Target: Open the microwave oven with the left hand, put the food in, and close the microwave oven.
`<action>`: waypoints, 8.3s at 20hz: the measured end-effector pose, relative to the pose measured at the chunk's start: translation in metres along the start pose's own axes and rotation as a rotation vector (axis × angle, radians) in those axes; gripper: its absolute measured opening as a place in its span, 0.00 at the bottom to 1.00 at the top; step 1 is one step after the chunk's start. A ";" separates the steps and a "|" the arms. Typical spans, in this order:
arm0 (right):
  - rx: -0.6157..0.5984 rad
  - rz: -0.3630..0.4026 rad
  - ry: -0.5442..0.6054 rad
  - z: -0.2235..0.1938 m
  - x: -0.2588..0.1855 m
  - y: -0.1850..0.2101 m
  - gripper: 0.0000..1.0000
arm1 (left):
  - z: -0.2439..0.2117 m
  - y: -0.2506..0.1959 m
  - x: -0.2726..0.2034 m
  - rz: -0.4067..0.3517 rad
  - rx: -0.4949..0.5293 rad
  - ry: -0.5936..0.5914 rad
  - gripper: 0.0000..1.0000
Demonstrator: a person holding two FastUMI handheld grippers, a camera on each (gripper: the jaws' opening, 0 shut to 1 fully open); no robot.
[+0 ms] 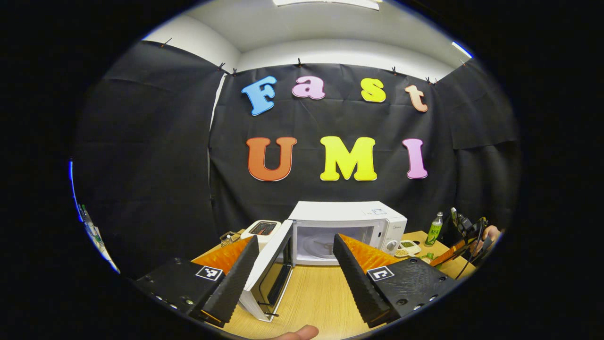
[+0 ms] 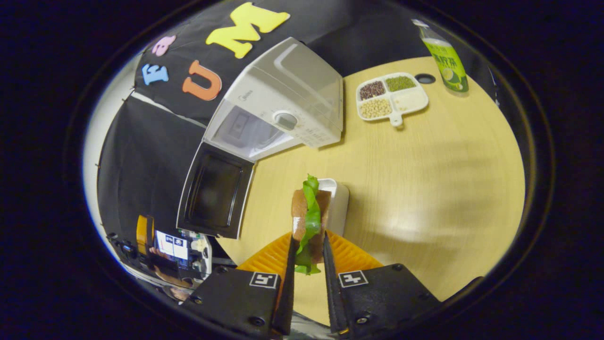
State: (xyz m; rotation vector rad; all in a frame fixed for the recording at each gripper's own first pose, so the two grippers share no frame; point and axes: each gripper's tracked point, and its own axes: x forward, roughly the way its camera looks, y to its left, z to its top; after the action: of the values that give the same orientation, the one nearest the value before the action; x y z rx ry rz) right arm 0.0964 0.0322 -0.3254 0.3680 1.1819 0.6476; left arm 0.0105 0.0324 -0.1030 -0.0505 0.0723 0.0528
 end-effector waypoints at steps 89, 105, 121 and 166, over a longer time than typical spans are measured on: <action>-0.566 -0.372 -0.978 -0.008 0.035 0.230 1.00 | -0.151 0.152 0.024 0.013 0.067 0.105 0.04; -0.517 -0.317 -0.990 -0.061 -0.082 0.225 0.91 | -0.171 0.042 0.020 -0.236 -0.065 0.128 0.00; -0.521 -0.336 -1.035 -0.063 -0.103 0.202 1.00 | -0.169 -0.103 0.095 -0.595 -0.052 0.083 0.00; -0.352 -0.570 -1.058 -0.070 -0.171 0.127 0.92 | -0.065 -0.173 0.059 -0.254 -0.018 0.084 0.96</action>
State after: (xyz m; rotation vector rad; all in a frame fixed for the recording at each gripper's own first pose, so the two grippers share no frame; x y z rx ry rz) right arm -0.0427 0.0153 -0.1501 0.0274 0.1159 0.0866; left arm 0.0738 -0.1409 -0.1636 -0.0800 0.1483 -0.2031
